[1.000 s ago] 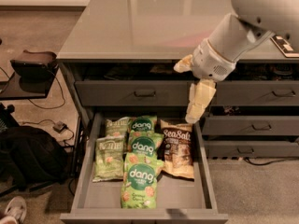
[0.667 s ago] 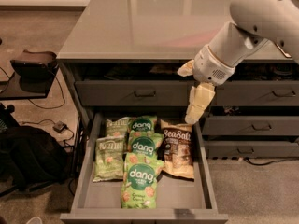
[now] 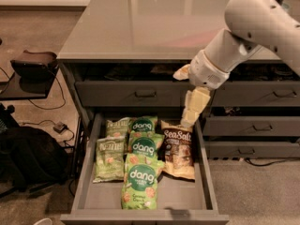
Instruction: Pick green jalapeno chip bag from middle drawer and place on counter
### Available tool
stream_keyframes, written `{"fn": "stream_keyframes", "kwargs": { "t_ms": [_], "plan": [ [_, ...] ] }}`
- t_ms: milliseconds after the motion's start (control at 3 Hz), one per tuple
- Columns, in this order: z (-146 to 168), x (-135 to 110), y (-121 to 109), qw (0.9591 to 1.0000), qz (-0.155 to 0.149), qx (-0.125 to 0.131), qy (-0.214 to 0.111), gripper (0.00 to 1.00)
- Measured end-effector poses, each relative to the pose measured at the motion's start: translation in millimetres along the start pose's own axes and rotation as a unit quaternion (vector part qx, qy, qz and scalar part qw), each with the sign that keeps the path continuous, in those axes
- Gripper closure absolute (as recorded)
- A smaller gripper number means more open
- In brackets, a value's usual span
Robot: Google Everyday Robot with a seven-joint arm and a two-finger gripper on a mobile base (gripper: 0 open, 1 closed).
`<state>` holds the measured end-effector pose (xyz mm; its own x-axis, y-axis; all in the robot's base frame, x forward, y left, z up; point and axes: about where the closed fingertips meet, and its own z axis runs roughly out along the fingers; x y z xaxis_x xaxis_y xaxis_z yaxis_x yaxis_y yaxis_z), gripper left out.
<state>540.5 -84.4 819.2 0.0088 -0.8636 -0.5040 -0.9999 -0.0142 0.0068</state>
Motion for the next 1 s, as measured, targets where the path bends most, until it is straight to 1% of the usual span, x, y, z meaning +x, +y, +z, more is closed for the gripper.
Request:
{"fn": "stream_keyframes", "kwargs": {
  "t_ms": [333,667,1000],
  "plan": [
    [50.5,-23.2,-14.2,0.9969,-0.02,-0.025,-0.071,0.0],
    [111.7,-56.9,-39.5,0.9884,-0.037,-0.052,-0.138,0.0],
    [201.3,-85.6,-77.6,0.9821,-0.027,-0.026,-0.184,0.0]
  ]
}}
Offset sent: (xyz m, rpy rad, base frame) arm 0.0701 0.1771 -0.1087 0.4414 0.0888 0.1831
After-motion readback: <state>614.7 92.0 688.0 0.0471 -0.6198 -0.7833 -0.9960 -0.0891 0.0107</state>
